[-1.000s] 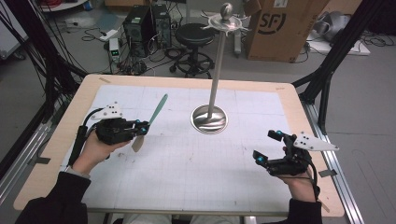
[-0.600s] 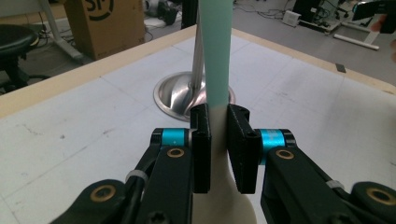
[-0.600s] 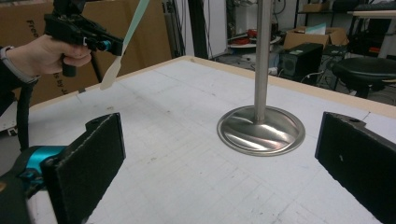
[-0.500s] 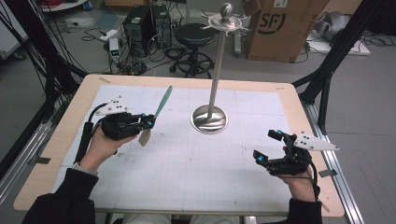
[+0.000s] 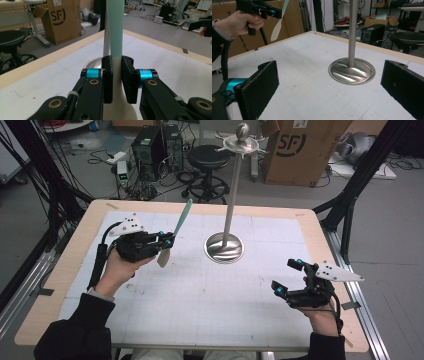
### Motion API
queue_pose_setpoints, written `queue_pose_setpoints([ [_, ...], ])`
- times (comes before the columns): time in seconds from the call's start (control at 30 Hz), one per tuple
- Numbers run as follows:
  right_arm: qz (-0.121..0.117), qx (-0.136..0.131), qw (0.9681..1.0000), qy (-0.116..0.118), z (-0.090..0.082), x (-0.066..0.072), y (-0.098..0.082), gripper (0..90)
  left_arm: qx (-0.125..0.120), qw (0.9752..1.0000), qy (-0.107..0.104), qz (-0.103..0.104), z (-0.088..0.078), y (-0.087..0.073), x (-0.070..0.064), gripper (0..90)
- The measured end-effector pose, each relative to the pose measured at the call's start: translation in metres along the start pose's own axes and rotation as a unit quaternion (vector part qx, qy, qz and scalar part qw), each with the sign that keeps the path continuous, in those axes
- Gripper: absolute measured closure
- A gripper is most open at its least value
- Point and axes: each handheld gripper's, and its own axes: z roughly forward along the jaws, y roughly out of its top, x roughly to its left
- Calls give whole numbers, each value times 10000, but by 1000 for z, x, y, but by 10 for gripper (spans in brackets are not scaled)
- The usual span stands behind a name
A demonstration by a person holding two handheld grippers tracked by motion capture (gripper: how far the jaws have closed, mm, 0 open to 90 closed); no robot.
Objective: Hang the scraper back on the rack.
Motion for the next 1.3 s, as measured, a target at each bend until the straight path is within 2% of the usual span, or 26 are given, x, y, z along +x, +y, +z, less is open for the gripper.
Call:
queue_pose_setpoints([
  [0.23, -1, -29, 10000, 6, -1, -1, 0, 6, -91, 10000, -29, 18, 7, 12, 0, 802],
  [0.53, 14, -55, 10000, 6, -3, -1, 0, 6, -208, 9993, -279, 170, 12, 31, -3, 802],
  [1.1, 38, -88, 10000, 14, -5, -1, 0, 6, -383, 9984, -259, 320, 12, 62, 6, 802],
  [1.3, 54, -97, 9999, 32, -5, -1, -1, 6, -381, 9982, -250, 400, 20, 73, 7, 802],
])
